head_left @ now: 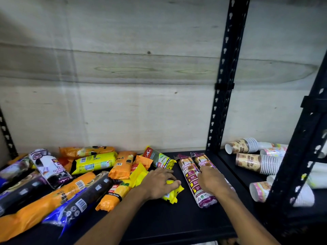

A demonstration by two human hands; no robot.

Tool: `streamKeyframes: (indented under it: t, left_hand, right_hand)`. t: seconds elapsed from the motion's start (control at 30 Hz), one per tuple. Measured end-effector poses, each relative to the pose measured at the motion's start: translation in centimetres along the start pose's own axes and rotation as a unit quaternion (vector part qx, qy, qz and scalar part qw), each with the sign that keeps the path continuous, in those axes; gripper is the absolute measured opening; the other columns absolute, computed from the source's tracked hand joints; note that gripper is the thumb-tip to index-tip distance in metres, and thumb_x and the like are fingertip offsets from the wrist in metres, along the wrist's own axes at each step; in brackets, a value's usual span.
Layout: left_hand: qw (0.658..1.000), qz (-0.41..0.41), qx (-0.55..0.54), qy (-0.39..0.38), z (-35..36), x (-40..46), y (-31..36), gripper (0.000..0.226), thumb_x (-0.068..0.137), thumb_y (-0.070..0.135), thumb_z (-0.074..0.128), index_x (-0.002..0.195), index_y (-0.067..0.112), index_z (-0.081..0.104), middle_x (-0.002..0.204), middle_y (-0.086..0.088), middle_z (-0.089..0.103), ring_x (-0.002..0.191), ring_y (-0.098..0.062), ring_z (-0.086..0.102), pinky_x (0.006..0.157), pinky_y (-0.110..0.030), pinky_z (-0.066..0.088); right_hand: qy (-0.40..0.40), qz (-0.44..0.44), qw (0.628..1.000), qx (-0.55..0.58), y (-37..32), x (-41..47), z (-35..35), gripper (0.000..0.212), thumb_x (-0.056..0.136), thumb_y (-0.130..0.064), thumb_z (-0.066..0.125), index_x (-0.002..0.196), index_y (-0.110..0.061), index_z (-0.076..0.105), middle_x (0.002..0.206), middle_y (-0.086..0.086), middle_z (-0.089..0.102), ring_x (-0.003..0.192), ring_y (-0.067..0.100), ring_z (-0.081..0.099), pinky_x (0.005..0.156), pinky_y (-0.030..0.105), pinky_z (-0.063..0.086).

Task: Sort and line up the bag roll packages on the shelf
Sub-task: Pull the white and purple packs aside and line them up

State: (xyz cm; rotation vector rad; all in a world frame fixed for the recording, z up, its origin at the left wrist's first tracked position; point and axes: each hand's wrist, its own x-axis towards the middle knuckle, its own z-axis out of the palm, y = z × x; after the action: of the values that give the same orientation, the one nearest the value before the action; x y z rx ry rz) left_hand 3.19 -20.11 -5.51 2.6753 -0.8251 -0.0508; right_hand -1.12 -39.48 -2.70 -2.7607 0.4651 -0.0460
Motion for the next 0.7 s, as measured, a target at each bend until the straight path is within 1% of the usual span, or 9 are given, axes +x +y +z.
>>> streamKeyframes:
  t: [0.1,0.2,0.23,0.3,0.37,0.43,0.5,0.6,0.7]
  left_hand:
    - [1.0,-0.005,0.001,-0.001,0.0,-0.1,0.2,0.051,0.095,0.06,0.039,0.128,0.028,0.062,0.151,0.009,0.043,0.139,-0.011,0.031,0.108,-0.04,0.023]
    - [1.0,-0.01,0.006,-0.012,-0.2,0.0,0.5,0.051,0.096,0.058,0.041,0.13,0.026,0.061,0.146,0.007,0.049,0.137,-0.014,0.036,0.108,-0.039,0.026]
    - [1.0,-0.017,-0.003,-0.016,-0.4,0.1,0.7,0.052,0.095,0.058,0.043,0.132,0.025,0.059,0.143,0.006,0.053,0.135,-0.015,0.04,0.108,-0.039,0.028]
    - [0.999,-0.038,-0.026,-0.018,-1.0,0.6,1.4,0.06,0.091,0.062,0.047,0.138,0.026,0.051,0.141,0.004,0.055,0.131,-0.017,0.048,0.109,-0.038,0.036]
    - [0.999,-0.047,-0.004,-0.027,-1.6,1.3,2.4,0.073,0.085,0.073,0.045,0.144,0.031,0.042,0.144,0.002,0.053,0.131,-0.021,0.049,0.109,-0.04,0.038]
    - [0.996,-0.055,0.02,-0.062,-1.8,2.1,3.6,0.088,0.076,0.085,0.042,0.149,0.036,0.033,0.15,0.001,0.046,0.136,-0.024,0.044,0.112,-0.042,0.034]
    - [0.993,-0.056,0.036,-0.098,-1.6,2.8,4.5,0.096,0.07,0.089,0.043,0.151,0.038,0.028,0.154,0.0,0.041,0.141,-0.025,0.037,0.116,-0.046,0.026]
    - [0.992,-0.049,0.046,-0.11,-1.2,3.6,5.3,0.096,0.07,0.087,0.046,0.15,0.037,0.029,0.154,0.0,0.041,0.144,-0.025,0.032,0.12,-0.05,0.011]
    - [0.992,-0.046,0.055,-0.107,-1.1,4.1,6.3,0.092,0.072,0.085,0.047,0.149,0.037,0.033,0.15,-0.001,0.046,0.14,-0.026,0.037,0.119,-0.051,0.012]
  right_hand:
    - [0.01,-0.022,1.0,-0.014,-0.2,-0.3,0.6,0.035,0.098,-0.043,0.047,0.108,-0.012,0.06,0.114,0.009,0.063,0.105,0.03,0.06,0.082,0.036,0.046]
    - [0.039,-0.036,0.998,-0.043,-0.1,-0.6,0.6,0.032,0.098,-0.043,0.047,0.094,-0.014,0.06,0.115,0.01,0.065,0.108,0.031,0.056,0.089,0.039,0.046]
    - [0.061,-0.04,0.996,-0.05,0.1,-0.6,0.3,0.032,0.099,-0.041,0.046,0.095,-0.013,0.061,0.116,0.01,0.064,0.111,0.03,0.052,0.09,0.039,0.044]
    - [0.108,-0.031,0.992,-0.058,1.0,-0.5,-0.6,0.035,0.1,-0.039,0.044,0.114,-0.014,0.064,0.125,0.01,0.059,0.117,0.03,0.046,0.093,0.039,0.043]
    - [0.1,-0.008,0.994,-0.052,2.2,0.0,-1.2,0.039,0.099,-0.039,0.043,0.131,-0.021,0.056,0.134,0.01,0.052,0.122,0.033,0.043,0.096,0.043,0.042]
    - [0.056,0.003,0.998,-0.013,3.2,0.6,-1.3,0.042,0.097,-0.04,0.044,0.138,-0.028,0.05,0.138,0.008,0.05,0.125,0.033,0.045,0.098,0.046,0.042]
    - [0.038,-0.005,0.999,0.019,3.9,1.0,-1.1,0.046,0.096,-0.04,0.047,0.141,-0.033,0.047,0.137,0.005,0.054,0.124,0.03,0.05,0.098,0.043,0.045]
    - [0.048,-0.019,0.998,0.033,4.3,1.4,-1.0,0.052,0.096,-0.042,0.051,0.147,-0.031,0.044,0.142,0.002,0.054,0.128,0.023,0.051,0.1,0.037,0.044]
    - [0.058,-0.03,0.997,0.045,4.7,1.7,-0.9,0.052,0.097,-0.042,0.052,0.147,-0.028,0.046,0.142,0.001,0.055,0.128,0.021,0.052,0.101,0.034,0.043]
